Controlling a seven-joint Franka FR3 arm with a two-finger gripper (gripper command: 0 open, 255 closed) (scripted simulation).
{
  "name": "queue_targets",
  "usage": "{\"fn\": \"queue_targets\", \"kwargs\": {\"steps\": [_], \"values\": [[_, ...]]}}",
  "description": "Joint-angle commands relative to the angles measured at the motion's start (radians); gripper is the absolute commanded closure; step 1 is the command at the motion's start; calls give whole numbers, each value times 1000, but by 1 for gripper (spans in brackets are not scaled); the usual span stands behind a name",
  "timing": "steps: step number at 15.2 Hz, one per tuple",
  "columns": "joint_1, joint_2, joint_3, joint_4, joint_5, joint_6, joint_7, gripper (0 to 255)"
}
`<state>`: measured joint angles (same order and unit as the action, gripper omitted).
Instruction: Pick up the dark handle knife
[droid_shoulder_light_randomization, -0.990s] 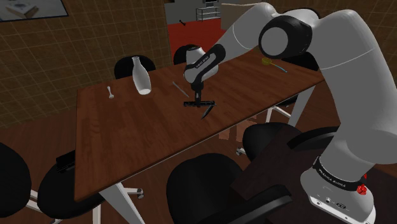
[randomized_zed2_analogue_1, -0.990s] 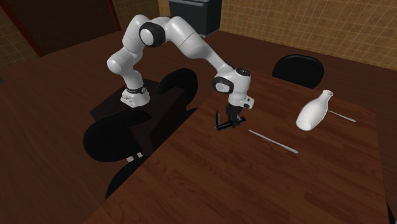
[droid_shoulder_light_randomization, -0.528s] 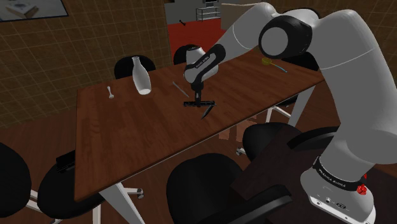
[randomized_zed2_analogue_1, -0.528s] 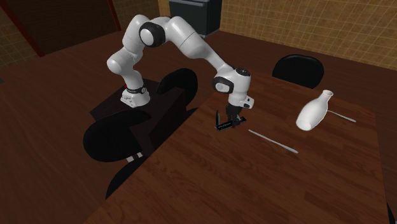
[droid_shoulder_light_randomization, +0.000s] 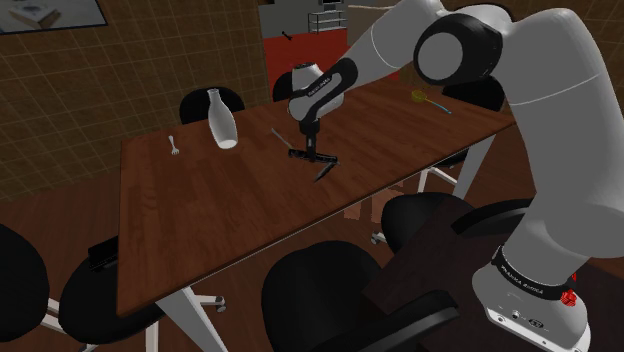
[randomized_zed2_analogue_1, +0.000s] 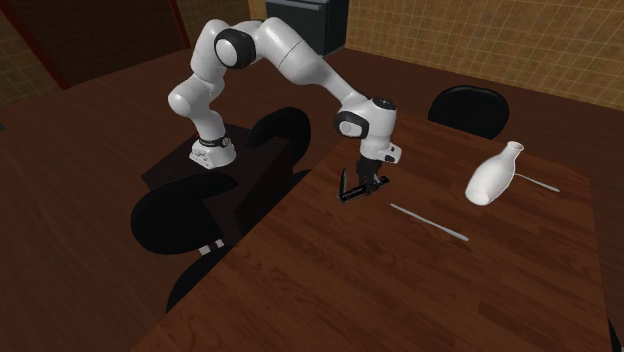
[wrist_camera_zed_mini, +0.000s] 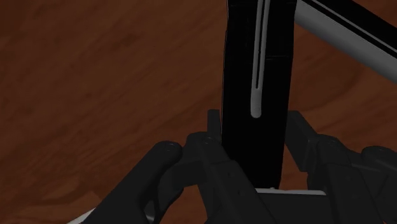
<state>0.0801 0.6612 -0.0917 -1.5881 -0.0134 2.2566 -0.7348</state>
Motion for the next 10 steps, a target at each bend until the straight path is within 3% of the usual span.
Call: {"fn": "queue_targets", "kwargs": {"steps": [1,10], "values": [[0,-13,-1,6,-1,-19,-1,255],[2,-64,-3,23,-3,-88,-3,255]]}}
